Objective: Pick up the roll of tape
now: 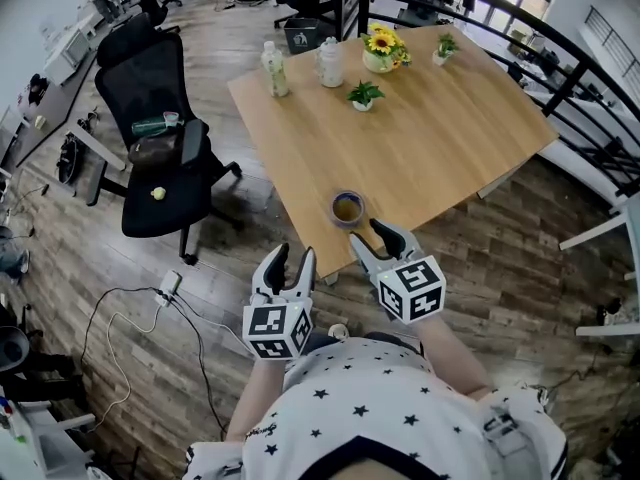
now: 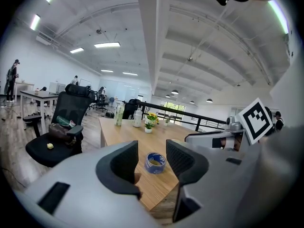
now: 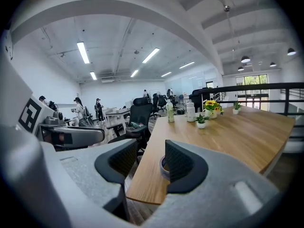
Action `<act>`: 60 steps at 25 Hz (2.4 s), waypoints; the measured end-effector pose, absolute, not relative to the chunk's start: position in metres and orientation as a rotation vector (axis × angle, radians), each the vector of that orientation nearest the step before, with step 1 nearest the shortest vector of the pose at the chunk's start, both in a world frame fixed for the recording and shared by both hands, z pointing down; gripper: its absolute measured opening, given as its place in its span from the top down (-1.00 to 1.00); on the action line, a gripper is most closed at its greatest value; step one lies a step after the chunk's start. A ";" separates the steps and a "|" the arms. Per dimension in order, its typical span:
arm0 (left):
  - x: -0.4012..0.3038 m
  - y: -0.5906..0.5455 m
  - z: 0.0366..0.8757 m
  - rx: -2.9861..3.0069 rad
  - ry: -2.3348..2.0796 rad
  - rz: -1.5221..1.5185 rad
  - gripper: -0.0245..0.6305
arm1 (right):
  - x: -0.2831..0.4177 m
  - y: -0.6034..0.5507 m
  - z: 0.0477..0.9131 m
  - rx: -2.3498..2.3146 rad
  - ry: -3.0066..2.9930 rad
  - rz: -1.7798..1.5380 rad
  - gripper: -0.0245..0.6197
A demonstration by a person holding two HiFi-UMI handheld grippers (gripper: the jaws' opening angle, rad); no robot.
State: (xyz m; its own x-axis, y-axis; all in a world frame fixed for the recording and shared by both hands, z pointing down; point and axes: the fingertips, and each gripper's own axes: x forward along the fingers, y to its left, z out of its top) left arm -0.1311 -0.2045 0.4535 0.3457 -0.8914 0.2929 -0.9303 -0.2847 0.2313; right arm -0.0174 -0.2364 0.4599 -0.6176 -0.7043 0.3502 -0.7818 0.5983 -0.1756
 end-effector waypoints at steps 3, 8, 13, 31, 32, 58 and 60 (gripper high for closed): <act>-0.132 -0.214 0.456 2.257 -1.591 0.155 0.39 | -0.017 -0.246 0.464 1.238 -2.566 0.465 0.40; -0.132 -0.225 0.462 2.248 -1.577 0.158 0.39 | -0.014 -0.258 0.472 1.254 -2.530 0.474 0.40; -0.132 -0.234 0.471 2.223 -1.577 0.162 0.39 | -0.011 -0.276 0.486 1.250 -2.497 0.475 0.40; -0.142 -0.289 0.497 2.104 -1.637 0.203 0.39 | -0.005 -0.348 0.566 1.122 -2.344 0.529 0.40; -0.142 -0.291 0.499 2.101 -1.636 0.205 0.39 | -0.005 -0.352 0.571 1.117 -2.336 0.531 0.40; -0.138 -0.316 0.516 2.074 -1.622 0.215 0.39 | -0.009 -0.379 0.628 1.072 -2.179 0.552 0.70; -0.138 -0.315 0.515 2.073 -1.625 0.215 0.39 | -0.009 -0.379 0.627 1.077 -2.177 0.550 0.70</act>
State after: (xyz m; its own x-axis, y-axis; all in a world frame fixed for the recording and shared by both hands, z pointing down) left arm -0.1383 -0.3147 0.5154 0.2774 -0.8671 0.4138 -0.9448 -0.1681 0.2811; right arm -0.0085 -0.3791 0.6274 -0.4593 -0.5451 0.7014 -0.8128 0.5763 -0.0844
